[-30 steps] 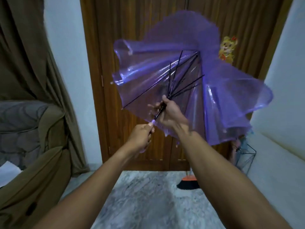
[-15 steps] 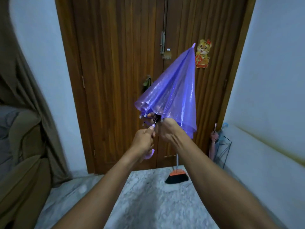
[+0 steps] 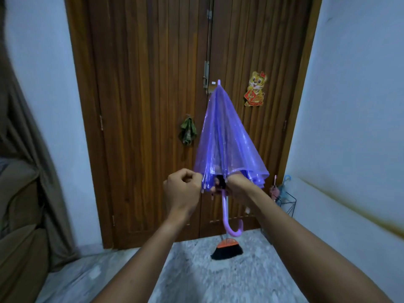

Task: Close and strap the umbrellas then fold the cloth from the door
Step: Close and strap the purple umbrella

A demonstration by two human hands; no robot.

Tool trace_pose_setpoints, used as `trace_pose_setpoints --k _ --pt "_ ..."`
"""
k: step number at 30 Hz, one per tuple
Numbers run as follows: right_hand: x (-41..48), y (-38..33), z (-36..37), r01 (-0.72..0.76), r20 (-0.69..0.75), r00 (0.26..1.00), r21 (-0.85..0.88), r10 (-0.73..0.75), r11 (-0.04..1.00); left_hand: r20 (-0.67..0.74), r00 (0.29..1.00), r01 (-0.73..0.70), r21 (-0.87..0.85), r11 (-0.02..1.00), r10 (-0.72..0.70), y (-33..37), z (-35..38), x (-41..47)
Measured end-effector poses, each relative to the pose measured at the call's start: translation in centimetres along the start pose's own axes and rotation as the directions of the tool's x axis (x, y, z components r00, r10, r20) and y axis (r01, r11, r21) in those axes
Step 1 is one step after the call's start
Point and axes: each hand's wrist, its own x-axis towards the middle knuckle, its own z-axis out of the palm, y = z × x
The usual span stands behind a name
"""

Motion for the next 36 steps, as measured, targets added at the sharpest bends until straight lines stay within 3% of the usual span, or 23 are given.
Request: trace_pose_setpoints --k 2,4,6,8,10,13,16,18,19,21,22,23,26,30,33,35,36 --pt "-0.2 0.3 -0.8 0.008 0.043 0.999 -0.058 -0.006 0.998 -0.069 0.997 0.030 -0.034 0.999 -0.032 2.1 0.6 0.6" --pt "-0.9 0.6 -1.1 0.077 0.116 0.991 -0.147 -0.060 0.986 0.072 0.973 0.222 -0.068 0.973 -0.217 3.4 2.4 2.1" --pt "-1.6 1.1 -1.5 0.156 0.204 0.973 -0.257 -0.105 0.954 0.275 0.873 0.470 -0.261 0.843 -0.402 4.2 4.7 3.7" --pt "-2.2 1.6 -2.6 0.225 0.279 0.952 -0.366 -0.124 0.903 0.342 0.820 0.571 -0.435 0.696 -0.459 4.6 6.9 4.8" --pt "-2.7 1.4 -4.2 0.239 0.275 0.955 -0.496 -0.110 0.835 0.252 0.830 0.548 -0.534 0.643 -0.498 4.5 9.3 5.2" --pt "-2.2 1.0 -7.7 0.259 0.292 0.951 -0.577 -0.100 0.775 0.079 0.878 0.436 -0.539 0.720 -0.473 5.1 12.3 5.3" --pt "-1.6 0.6 -11.8 0.339 0.340 0.929 -0.632 -0.144 0.697 0.007 0.919 0.335 -0.541 0.771 -0.394 5.9 15.9 6.3" --pt "-1.4 -0.3 -14.9 0.360 0.199 0.929 -0.675 -0.311 0.644 0.000 0.930 0.311 -0.527 0.791 -0.366 6.8 18.8 6.6" --pt "-1.5 -1.2 -16.6 0.342 0.053 0.905 -0.681 -0.422 0.648 0.007 0.935 0.305 -0.524 0.795 -0.354 7.3 20.5 6.6" --pt "-1.4 -2.7 -20.0 0.332 -0.220 0.771 -0.663 -0.598 0.671 0.050 0.943 0.306 -0.518 0.799 -0.329 8.0 24.0 6.4" --pt "-1.1 -3.5 -21.9 0.342 -0.258 0.717 -0.680 -0.648 0.648 0.082 0.943 0.320 -0.502 0.804 -0.324 8.4 25.9 6.2" --pt "-0.5 -4.0 -23.7 0.331 -0.229 0.721 -0.715 -0.654 0.615 0.122 0.940 0.337 -0.475 0.813 -0.318 8.9 27.8 5.7" --pt "1.8 -4.6 -28.6 0.258 -0.043 0.900 -0.747 -0.433 0.612 0.325 0.899 0.427 -0.494 0.757 -0.295 10.0 33.1 4.5" --pt "4.4 -2.9 -33.2 0.326 -0.038 0.888 -0.648 -0.457 0.688 0.590 0.788 0.525 -0.492 0.695 -0.178 11.5 37.8 3.4" --pt "5.6 -1.6 -35.7 0.286 -0.123 0.868 -0.668 -0.482 0.687 0.627 0.777 0.369 -0.387 0.845 -0.052 11.0 39.8 4.1" --pt "6.9 -1.2 -37.6 0.260 -0.177 0.856 -0.663 -0.485 0.702 0.601 0.798 0.153 -0.134 0.979 -0.043 10.5 41.1 4.7" --pt "7.7 -1.4 -38.7 0.233 -0.210 0.852 -0.667 -0.479 0.707 0.568 0.823 0.021 0.002 1.000 -0.018 10.1 41.7 5.0"
